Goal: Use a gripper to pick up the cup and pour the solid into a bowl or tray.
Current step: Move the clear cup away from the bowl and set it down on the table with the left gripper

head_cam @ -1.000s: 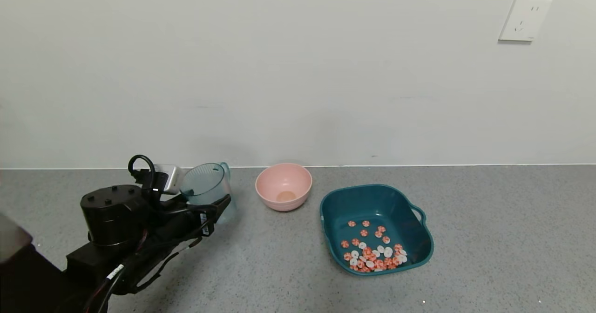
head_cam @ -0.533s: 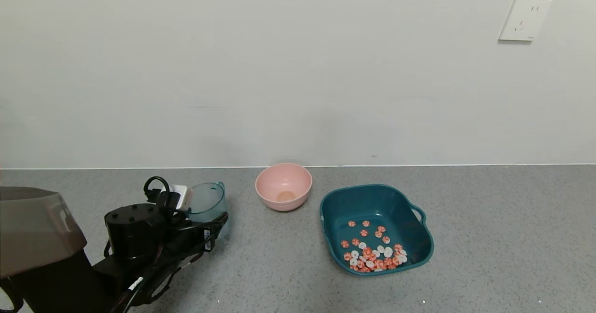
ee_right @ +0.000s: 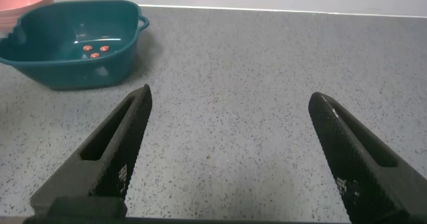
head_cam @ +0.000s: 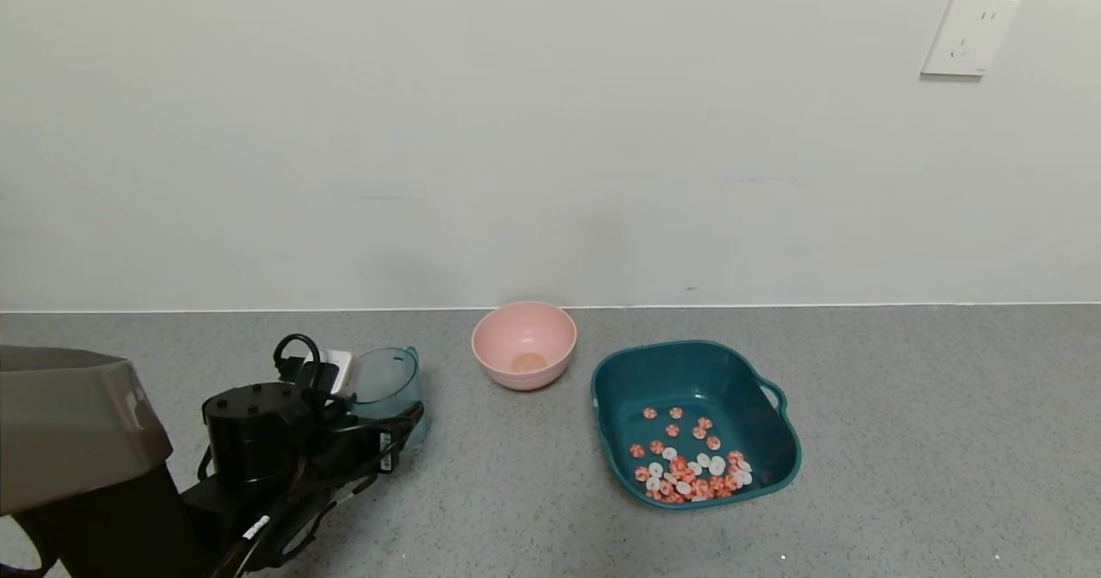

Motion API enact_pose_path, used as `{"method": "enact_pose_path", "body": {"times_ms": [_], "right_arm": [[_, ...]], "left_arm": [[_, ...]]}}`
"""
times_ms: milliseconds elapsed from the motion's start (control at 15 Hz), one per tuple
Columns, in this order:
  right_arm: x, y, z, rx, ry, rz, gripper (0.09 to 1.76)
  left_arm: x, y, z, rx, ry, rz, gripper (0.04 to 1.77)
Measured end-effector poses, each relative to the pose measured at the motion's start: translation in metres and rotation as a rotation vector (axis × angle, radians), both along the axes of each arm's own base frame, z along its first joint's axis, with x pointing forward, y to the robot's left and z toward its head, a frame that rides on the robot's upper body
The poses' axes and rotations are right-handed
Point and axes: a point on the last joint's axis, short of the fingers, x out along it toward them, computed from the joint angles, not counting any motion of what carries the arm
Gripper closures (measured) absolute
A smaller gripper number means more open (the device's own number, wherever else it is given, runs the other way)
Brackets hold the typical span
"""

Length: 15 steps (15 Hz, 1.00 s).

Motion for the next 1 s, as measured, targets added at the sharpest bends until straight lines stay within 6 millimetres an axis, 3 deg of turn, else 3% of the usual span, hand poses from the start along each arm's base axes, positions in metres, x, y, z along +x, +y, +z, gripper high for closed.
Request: {"method": "enact_pose_path", "body": {"times_ms": [600,1000], "right_arm": [[0.0,0.0,0.0,0.0,0.0,0.0,0.14],[0.0,0.0,0.0,0.0,0.0,0.0,0.14]], "left_arm": [[0.0011,-0.0007,-0.0071,0.002,0.02,-0.003,0.54],[0.0012,-0.0026,-0.0076,-0.002,0.022,-0.008,0.29]]}}
